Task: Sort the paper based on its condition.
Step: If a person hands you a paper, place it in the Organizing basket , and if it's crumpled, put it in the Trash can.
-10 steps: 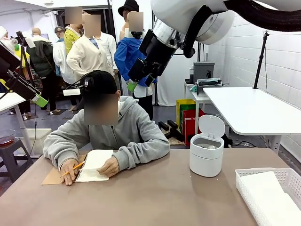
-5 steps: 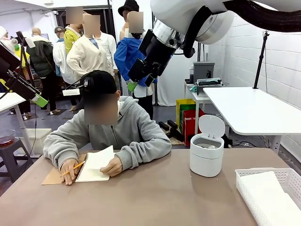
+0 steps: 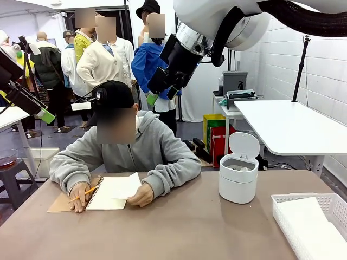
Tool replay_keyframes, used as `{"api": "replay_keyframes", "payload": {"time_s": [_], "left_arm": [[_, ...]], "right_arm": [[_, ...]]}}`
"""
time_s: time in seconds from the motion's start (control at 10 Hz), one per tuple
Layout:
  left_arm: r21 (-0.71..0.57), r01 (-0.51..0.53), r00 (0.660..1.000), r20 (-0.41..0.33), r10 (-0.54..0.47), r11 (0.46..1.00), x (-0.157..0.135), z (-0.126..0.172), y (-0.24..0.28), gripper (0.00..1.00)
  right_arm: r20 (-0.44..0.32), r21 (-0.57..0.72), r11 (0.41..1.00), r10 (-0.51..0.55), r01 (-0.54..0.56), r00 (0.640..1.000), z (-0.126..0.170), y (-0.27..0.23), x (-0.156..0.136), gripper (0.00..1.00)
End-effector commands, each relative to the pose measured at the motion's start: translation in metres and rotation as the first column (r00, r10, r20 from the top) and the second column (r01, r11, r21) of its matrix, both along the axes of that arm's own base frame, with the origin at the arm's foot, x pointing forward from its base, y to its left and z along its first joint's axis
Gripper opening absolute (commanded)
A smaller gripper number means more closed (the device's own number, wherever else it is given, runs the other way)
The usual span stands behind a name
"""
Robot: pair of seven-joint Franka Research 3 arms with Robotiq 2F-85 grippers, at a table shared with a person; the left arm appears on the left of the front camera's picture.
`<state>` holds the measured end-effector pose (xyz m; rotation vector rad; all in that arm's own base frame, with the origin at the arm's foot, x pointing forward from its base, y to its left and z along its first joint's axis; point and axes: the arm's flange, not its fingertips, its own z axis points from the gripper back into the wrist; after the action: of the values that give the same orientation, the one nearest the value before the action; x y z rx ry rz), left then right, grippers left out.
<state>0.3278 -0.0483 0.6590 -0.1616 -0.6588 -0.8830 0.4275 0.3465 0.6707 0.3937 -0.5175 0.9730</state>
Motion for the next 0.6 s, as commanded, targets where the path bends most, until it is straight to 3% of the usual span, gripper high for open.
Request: {"api": "replay_keyframes", "payload": {"time_s": [0.0, 0.5], "left_arm": [[0.001, -0.001, 1.0, 0.0, 0.001, 1.0, -0.0003, -0.0002, 0.0002, 1.0], [0.001, -0.001, 1.0, 0.0, 0.001, 1.0, -0.0003, -0.0002, 0.0002, 1.0]], "right_arm": [[-0.006, 0.01, 1.0, 0.005, -0.005, 1.0, -0.0005, -0.0015, -0.0012, 1.0], [-0.006, 0.01, 1.0, 0.005, -0.005, 1.0, -0.0005, -0.0015, -0.0012, 1.0]]}}
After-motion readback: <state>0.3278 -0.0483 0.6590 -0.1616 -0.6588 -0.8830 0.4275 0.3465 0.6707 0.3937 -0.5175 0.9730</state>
